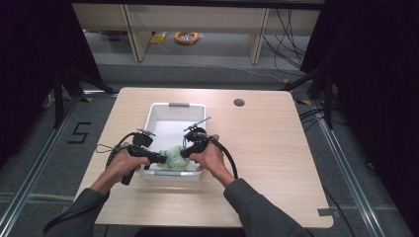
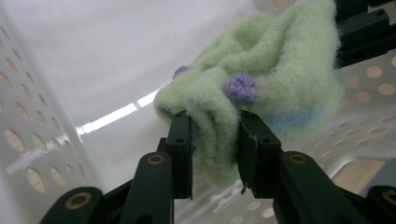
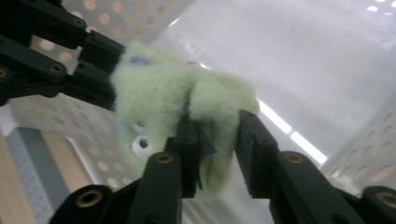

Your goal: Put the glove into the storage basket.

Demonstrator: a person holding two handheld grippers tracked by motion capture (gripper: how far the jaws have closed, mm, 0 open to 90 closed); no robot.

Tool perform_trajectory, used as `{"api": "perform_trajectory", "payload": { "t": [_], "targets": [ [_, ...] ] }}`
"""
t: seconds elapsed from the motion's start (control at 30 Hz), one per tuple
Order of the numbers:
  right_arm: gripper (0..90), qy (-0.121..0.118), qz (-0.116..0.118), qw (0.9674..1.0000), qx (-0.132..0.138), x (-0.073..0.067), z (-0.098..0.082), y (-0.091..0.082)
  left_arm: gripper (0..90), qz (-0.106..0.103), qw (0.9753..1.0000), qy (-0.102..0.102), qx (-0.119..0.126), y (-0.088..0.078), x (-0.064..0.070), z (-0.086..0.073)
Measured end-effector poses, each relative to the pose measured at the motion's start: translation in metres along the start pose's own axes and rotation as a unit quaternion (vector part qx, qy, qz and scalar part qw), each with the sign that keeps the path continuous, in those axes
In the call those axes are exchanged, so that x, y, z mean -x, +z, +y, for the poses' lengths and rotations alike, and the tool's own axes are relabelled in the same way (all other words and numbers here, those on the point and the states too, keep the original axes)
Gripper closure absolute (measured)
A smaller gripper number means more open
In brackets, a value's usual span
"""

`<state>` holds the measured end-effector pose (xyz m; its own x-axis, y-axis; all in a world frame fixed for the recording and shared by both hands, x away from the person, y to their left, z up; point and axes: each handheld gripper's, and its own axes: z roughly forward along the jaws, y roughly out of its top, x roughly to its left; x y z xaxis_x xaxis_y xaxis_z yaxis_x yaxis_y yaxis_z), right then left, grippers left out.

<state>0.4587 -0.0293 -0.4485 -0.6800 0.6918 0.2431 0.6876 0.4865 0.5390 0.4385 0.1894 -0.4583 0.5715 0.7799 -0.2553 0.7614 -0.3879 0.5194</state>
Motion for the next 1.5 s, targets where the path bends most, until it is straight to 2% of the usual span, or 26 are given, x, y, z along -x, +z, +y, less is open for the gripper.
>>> {"api": "perform_trajectory", "payload": {
  "t": [0.03, 0.07, 0.1, 0.13, 0.23, 0.3, 0.4, 0.47, 0.57, 0.6, 0.7, 0.73, 0.77, 0.83, 1.0, 1.1, 1.13, 1.17, 1.2, 1.23, 1.27, 1.33, 1.37, 1.43, 1.47, 1.5],
  "targets": [
    [66.3, 0.000, 0.000, 1.0000, 0.000, 0.000, 0.000, 0.000, 65.9, 0.000, 1.0000, 0.000, 0.000, 0.000, 0.000, 0.000],
    [58.6, 0.001, -0.007, 0.9999, -0.007, -0.001, 0.001, -0.001, 64.8, 0.006, 1.0000, -0.002, -0.001, -0.001, -0.001, 0.000],
    [58.6, 0.001, -0.007, 0.9999, -0.007, -0.001, 0.001, -0.001, 62.7, 0.006, 1.0000, -0.002, -0.001, -0.001, -0.001, 0.000],
    [56.1, -0.017, -0.022, 0.9996, -0.009, 0.001, 0.003, -0.002, 61.1, 0.006, 0.9998, -0.013, 0.011, -0.002, -0.001, 0.000],
    [53.1, -0.017, -0.026, 0.9995, -0.006, -0.001, 0.003, -0.007, 57.1, 0.010, 0.9996, -0.020, 0.019, -0.005, -0.001, 0.001],
    [51.7, -0.015, -0.026, 0.9995, -0.008, -0.001, 0.003, -0.008, 56.5, 0.016, 0.9996, -0.012, 0.019, -0.007, -0.002, 0.002],
    [49.3, -0.027, -0.039, 0.9989, -0.002, 0.000, 0.005, -0.013, 55.2, 0.018, 0.9992, -0.017, 0.030, -0.011, -0.001, 0.004],
    [49.3, -0.022, -0.035, 0.9991, -0.001, -0.001, 0.005, -0.017, 55.2, 0.017, 0.9989, -0.018, 0.039, -0.013, 0.000, 0.005],
    [48.1, -0.030, -0.034, 0.9989, 0.004, -0.001, 0.005, -0.021, 53.6, 0.015, 0.9987, -0.015, 0.045, -0.015, 0.001, 0.006],
    [47.1, -0.019, -0.033, 0.9993, 0.006, -0.002, 0.004, -0.026, 52.8, 0.012, 0.9983, -0.019, 0.054, -0.019, 0.003, 0.008],
    [46.6, -0.019, -0.034, 0.9992, 0.010, -0.002, 0.003, -0.034, 47.7, 0.007, 0.9979, -0.021, 0.062, -0.022, 0.006, 0.008],
    [44.9, -0.030, -0.030, 0.9988, 0.025, -0.002, 0.001, -0.040, 45.8, -0.003, 0.9975, -0.022, 0.067, -0.024, 0.010, 0.009],
    [44.9, -0.030, -0.030, 0.9988, 0.025, -0.002, 0.001, -0.040, 43.9, -0.003, 0.9975, -0.022, 0.067, -0.024, 0.010, 0.009],
    [42.9, -0.048, -0.018, 0.9977, 0.044, 0.000, -0.003, -0.050, 40.7, -0.005, 0.9971, -0.022, 0.073, -0.026, 0.015, 0.009],
    [39.5, -0.038, -0.013, 0.9980, 0.049, 0.002, -0.010, -0.061, 37.6, -0.007, 0.9963, -0.021, 0.083, -0.026, 0.025, 0.007],
    [37.8, -0.046, 0.000, 0.9965, 0.070, 0.007, -0.016, -0.070, 34.0, -0.012, 0.9948, -0.022, 0.099, -0.029, 0.031, 0.005],
    [37.2, -0.039, -0.014, 0.9969, 0.067, 0.009, -0.018, -0.073, 33.7, -0.014, 0.9942, -0.022, 0.104, -0.030, 0.032, 0.005],
    [36.8, -0.032, -0.022, 0.9964, 0.075, 0.010, -0.020, -0.075, 33.2, -0.014, 0.9942, -0.022, 0.104, -0.030, 0.032, 0.005],
    [36.7, -0.028, -0.013, 0.9969, 0.072, 0.010, -0.021, -0.079, 32.5, -0.014, 0.9934, -0.026, 0.111, -0.031, 0.036, 0.003],
    [36.5, -0.044, -0.004, 0.9952, 0.087, 0.014, -0.023, -0.080, 32.0, -0.014, 0.9934, -0.026, 0.111, -0.031, 0.036, 0.003],
    [36.4, -0.045, -0.010, 0.9948, 0.091, 0.016, -0.024, -0.082, 31.3, -0.016, 0.9940, -0.018, 0.107, -0.032, 0.037, 0.002],
    [36.4, -0.043, -0.006, 0.9945, 0.095, 0.017, -0.026, -0.084, 30.4, -0.024, 0.9931, -0.024, 0.112, -0.033, 0.039, 0.000],
    [36.2, -0.036, -0.009, 0.9954, 0.088, 0.019, -0.028, -0.087, 29.6, -0.029, 0.9928, -0.026, 0.114, -0.033, 0.041, -0.001],
    [35.8, -0.036, -0.013, 0.9935, 0.108, 0.024, -0.033, -0.092, 28.1, -0.030, 0.9922, -0.026, 0.118, -0.032, 0.045, -0.003],
    [35.5, -0.029, -0.010, 0.9943, 0.102, 0.025, -0.035, -0.094, 27.6, -0.032, 0.9905, -0.034, 0.130, -0.031, 0.048, -0.004],
    [35.5, -0.029, -0.010, 0.9943, 0.102, 0.025, -0.035, -0.094, 26.6, -0.032, 0.9905, -0.034, 0.130, -0.031, 0.048, -0.004]
  ]
}}
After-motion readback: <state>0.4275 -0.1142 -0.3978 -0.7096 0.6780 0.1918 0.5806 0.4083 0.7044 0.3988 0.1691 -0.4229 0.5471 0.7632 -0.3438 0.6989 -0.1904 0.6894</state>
